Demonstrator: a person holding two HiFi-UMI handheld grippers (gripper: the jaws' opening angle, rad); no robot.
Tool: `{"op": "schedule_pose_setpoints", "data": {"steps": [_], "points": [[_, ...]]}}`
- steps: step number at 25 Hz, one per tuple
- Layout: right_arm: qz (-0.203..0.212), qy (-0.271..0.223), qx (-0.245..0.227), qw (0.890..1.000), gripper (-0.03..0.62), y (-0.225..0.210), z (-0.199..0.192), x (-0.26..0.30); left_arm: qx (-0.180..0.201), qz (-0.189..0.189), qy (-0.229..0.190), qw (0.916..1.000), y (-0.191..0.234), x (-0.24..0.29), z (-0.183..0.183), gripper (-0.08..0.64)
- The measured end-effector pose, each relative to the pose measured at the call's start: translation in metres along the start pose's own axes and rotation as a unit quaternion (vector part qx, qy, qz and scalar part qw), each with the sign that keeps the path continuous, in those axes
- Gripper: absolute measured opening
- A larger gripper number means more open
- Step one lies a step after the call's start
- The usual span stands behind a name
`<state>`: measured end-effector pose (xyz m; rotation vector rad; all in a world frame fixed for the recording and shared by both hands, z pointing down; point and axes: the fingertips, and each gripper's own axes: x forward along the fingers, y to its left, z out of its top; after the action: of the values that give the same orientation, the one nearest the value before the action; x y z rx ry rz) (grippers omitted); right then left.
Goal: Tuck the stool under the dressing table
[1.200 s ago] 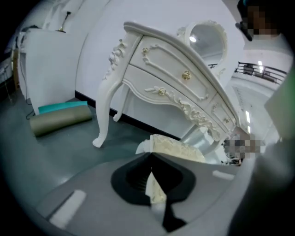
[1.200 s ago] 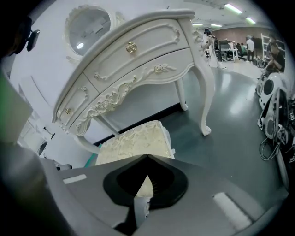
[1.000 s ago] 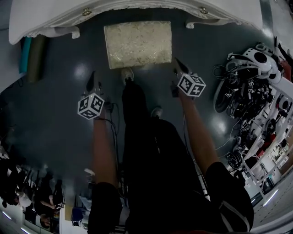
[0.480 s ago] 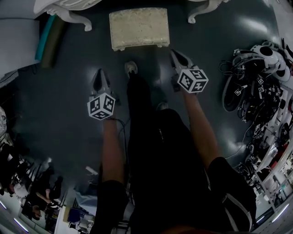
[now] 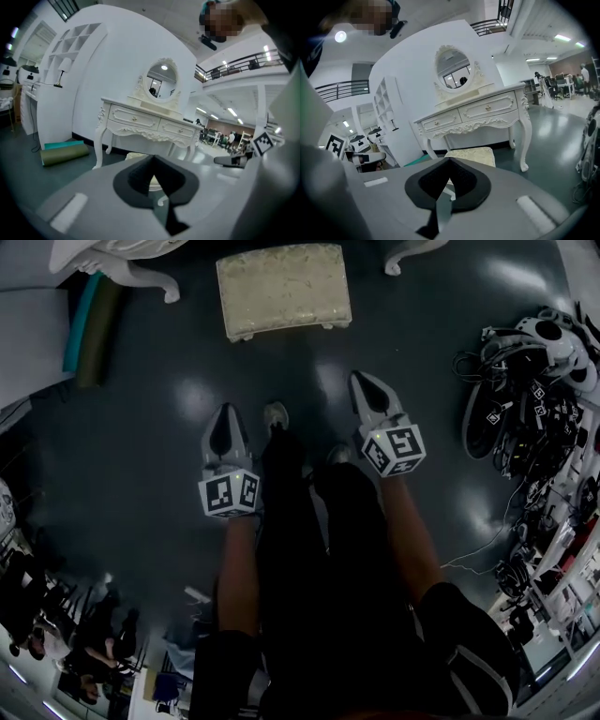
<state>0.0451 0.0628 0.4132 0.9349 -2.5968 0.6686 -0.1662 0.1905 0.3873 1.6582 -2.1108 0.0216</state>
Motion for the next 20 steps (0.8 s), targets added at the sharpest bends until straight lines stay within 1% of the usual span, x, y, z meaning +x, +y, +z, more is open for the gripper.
{"op": "schedule_pose_setpoints", "data": {"steps": [3,5,7,9,11,15,18,20], "points": [[-0.026,-0.012,0.007,1.000,-0.006,-0.007,-0.012,0.006,0.019,-0.002,0.005,0.9998,0.003,0.010,-0.017,0.008],[-0.036,-0.024,0.019,0.999,-0.005,-0.018,-0.021,0.019,0.023,-0.003,0.004,0.9997,0.010,0.024,-0.034,0.008],[-0.046,-0.029,0.030,0.998,-0.006,-0.027,-0.039,0.026,0.025,-0.003,0.005,0.9997,0.018,0.030,-0.054,0.008],[-0.054,-0.031,0.028,0.998,-0.005,-0.034,-0.060,0.035,0.038,-0.007,0.003,0.9992,0.028,0.038,-0.073,0.008],[-0.055,-0.035,0.024,0.998,-0.006,-0.042,-0.078,0.049,0.047,-0.019,-0.002,0.9987,0.035,0.050,-0.092,0.008],[-0.058,-0.045,0.022,0.997,-0.006,-0.061,-0.109,0.072,0.050,-0.054,-0.009,0.9972,0.040,0.075,-0.133,0.008],[-0.058,-0.054,0.014,0.997,-0.005,-0.076,-0.128,0.087,0.055,-0.053,-0.013,0.9970,0.043,0.094,-0.161,0.006],[-0.055,-0.070,0.014,0.996,-0.005,-0.085,-0.139,0.095,0.072,-0.061,-0.020,0.9953,0.042,0.104,-0.177,0.008]]}}
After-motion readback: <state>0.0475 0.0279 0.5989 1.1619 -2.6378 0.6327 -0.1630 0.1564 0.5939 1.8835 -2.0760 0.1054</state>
